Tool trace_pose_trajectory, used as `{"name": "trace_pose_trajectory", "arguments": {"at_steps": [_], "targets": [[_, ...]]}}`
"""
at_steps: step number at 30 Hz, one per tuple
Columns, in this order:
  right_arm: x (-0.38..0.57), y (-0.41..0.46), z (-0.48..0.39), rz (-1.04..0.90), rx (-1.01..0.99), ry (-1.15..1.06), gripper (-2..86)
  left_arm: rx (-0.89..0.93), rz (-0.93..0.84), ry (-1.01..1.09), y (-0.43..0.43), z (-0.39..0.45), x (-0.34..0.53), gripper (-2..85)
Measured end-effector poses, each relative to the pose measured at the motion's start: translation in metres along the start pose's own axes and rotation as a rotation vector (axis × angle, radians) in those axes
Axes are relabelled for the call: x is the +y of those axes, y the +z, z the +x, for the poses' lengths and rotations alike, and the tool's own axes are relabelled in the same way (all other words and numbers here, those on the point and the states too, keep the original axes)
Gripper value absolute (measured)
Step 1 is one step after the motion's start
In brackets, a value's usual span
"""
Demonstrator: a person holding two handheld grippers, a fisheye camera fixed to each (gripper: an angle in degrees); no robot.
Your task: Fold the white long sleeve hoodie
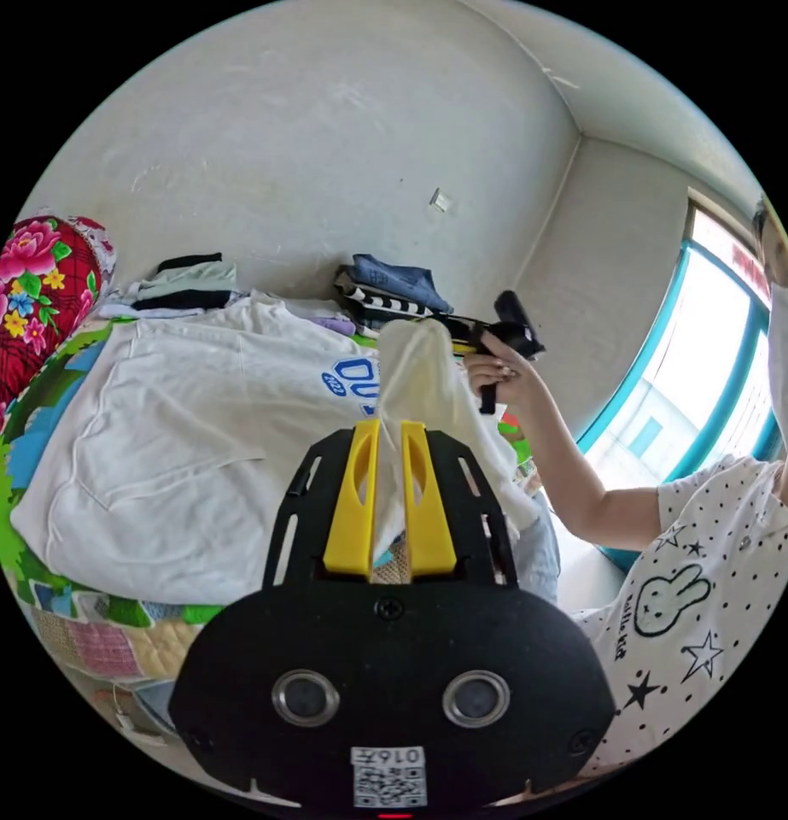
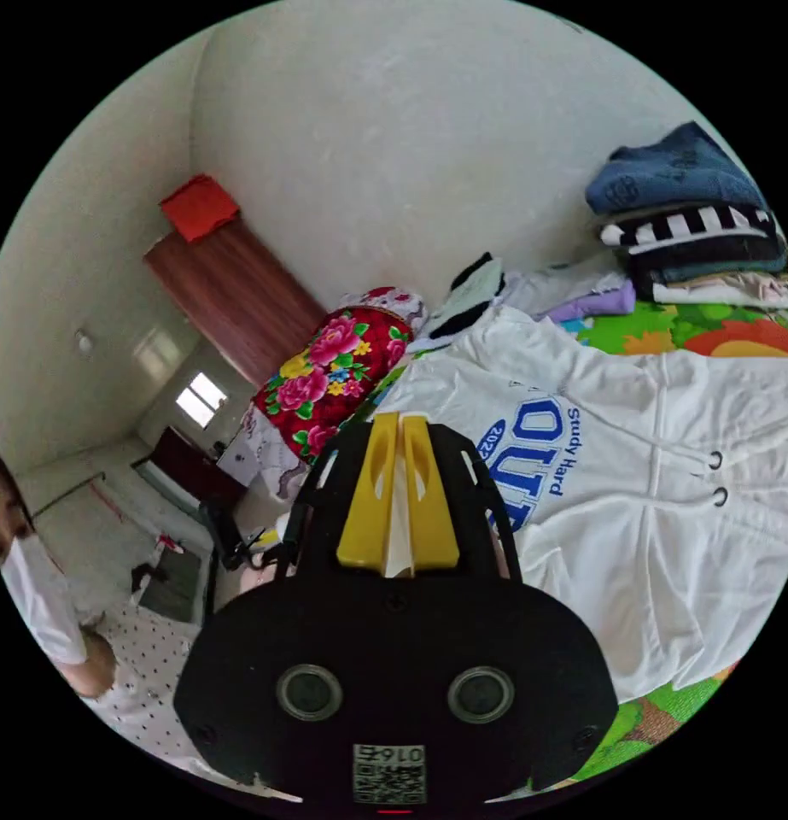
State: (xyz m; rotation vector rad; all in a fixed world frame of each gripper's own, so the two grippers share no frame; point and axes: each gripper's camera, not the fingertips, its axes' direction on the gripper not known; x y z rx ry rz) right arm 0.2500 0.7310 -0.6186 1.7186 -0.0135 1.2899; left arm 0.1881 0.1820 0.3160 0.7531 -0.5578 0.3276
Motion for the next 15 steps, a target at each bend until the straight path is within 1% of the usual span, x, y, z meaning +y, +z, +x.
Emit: {"name": "trace_pose_trajectory", "arguments": {"at_steps": [1,2,3,4,5,6,8,10,11,12,13,14,15], "targets": [[-0.018,0.025,0.018,-0.124,0.132,0.040,3.7,-0.004,-0.012,0.010,0.001,0.002,0.000,4.1],[-0.025,0.042,0.029,-0.243,0.213,0.050,6.1,-0.018,-0.039,0.040,0.005,0.008,0.002,4.5],[-0.025,0.047,0.030,-0.278,0.228,0.022,7.3,-0.030,-0.063,0.066,0.010,0.015,0.003,5.2],[-0.018,0.045,0.028,-0.292,0.246,-0.035,8.5,-0.028,-0.073,0.076,0.013,0.018,0.004,5.6],[-0.008,0.035,0.026,-0.259,0.261,-0.078,9.2,0.012,-0.081,0.083,0.019,0.022,0.003,7.3],[-0.002,0.028,0.025,-0.240,0.271,-0.087,9.4,0.105,-0.094,0.070,0.028,0.024,0.000,9.0],[0.024,-0.003,0.023,-0.177,0.266,-0.114,10.0,0.191,-0.148,0.073,0.046,0.030,-0.009,11.3],[0.048,-0.029,0.024,-0.127,0.243,-0.122,10.1,0.111,-0.228,0.166,0.068,0.048,-0.014,12.3],[0.066,-0.048,0.024,-0.088,0.220,-0.135,9.8,0.010,-0.280,0.229,0.084,0.061,-0.015,12.3],[0.074,-0.056,0.025,-0.071,0.210,-0.141,9.6,-0.086,-0.324,0.291,0.098,0.074,-0.014,11.0],[0.092,-0.074,0.027,-0.032,0.195,-0.145,9.2,-0.136,-0.341,0.319,0.103,0.080,-0.013,10.4],[0.109,-0.092,0.031,0.003,0.185,-0.125,8.7,-0.207,-0.362,0.379,0.109,0.092,-0.014,7.3],[0.118,-0.100,0.034,0.018,0.181,-0.114,8.4,-0.224,-0.368,0.455,0.108,0.105,-0.019,5.1]]}}
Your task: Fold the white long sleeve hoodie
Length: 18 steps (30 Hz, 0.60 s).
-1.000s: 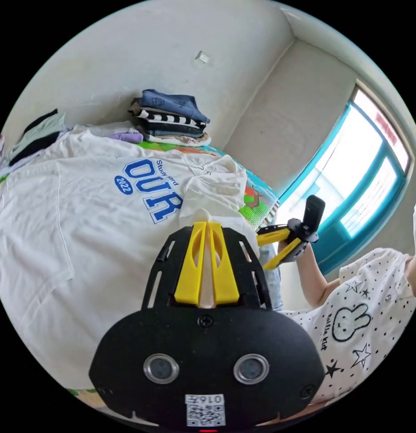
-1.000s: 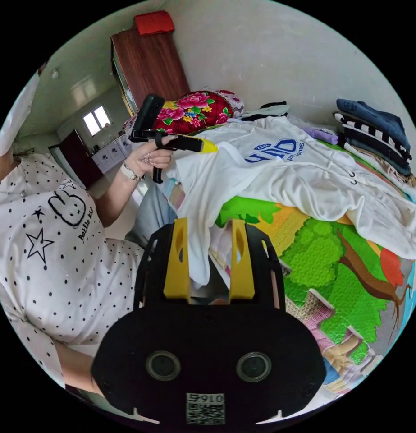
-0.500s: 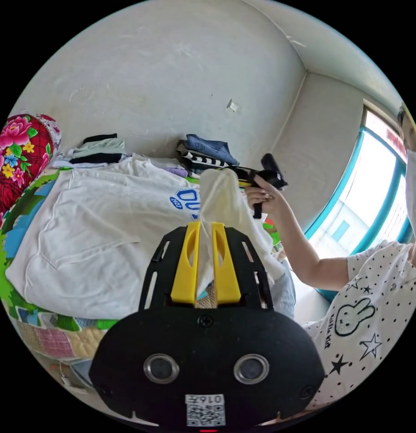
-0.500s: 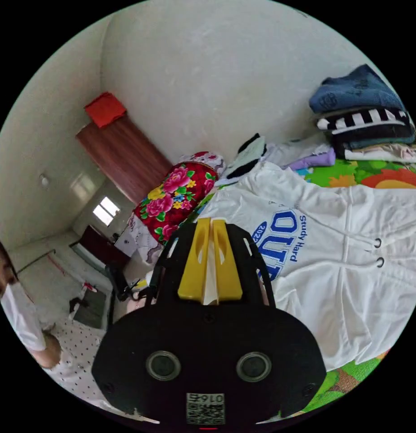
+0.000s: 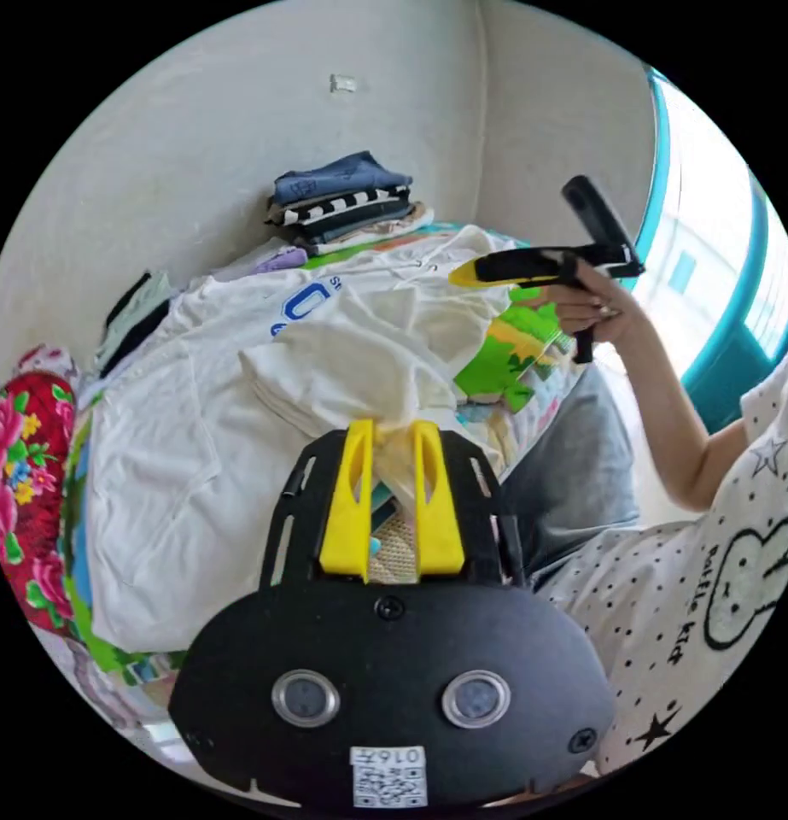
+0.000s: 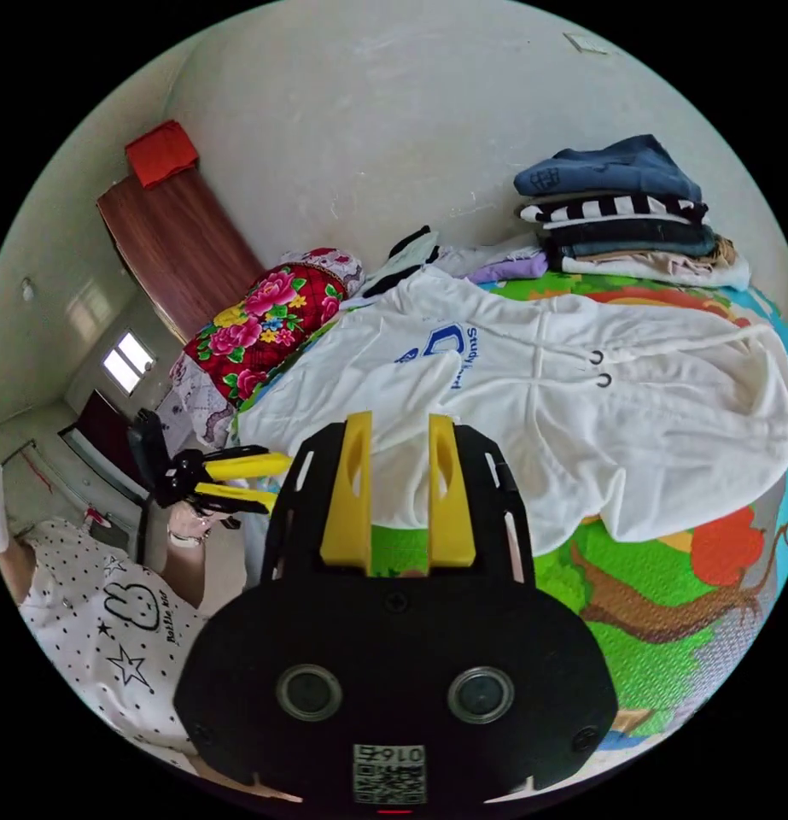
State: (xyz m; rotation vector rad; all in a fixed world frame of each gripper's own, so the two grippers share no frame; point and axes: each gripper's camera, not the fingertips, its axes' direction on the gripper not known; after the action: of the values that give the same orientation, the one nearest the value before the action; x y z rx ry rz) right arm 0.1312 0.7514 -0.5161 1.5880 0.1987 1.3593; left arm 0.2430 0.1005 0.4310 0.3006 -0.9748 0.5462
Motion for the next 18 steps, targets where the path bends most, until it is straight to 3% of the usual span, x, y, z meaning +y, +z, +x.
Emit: {"name": "trace_pose_trajectory", "arguments": {"at_steps": [5,7,8,9,12,18], "targets": [[0.056,-0.067,0.022,0.123,0.017,0.087,3.2,-0.154,0.077,0.161,-0.048,-0.025,-0.058,2.8],[0.056,-0.084,0.023,0.174,0.017,0.084,1.9,-0.278,0.182,-0.013,-0.068,-0.075,-0.089,3.0],[0.051,-0.093,0.022,0.194,0.001,0.066,1.3,-0.303,0.310,-0.238,-0.086,-0.121,-0.099,3.8],[0.048,-0.096,0.021,0.197,-0.009,0.058,1.2,-0.280,0.392,-0.393,-0.097,-0.162,-0.102,4.7],[0.033,-0.111,0.013,0.217,-0.031,0.015,0.8,-0.119,0.359,-0.543,-0.093,-0.222,-0.094,6.2],[0.006,-0.128,0.012,0.142,0.046,-0.060,2.0,0.099,0.159,-0.483,-0.034,-0.201,-0.011,10.6]]}}
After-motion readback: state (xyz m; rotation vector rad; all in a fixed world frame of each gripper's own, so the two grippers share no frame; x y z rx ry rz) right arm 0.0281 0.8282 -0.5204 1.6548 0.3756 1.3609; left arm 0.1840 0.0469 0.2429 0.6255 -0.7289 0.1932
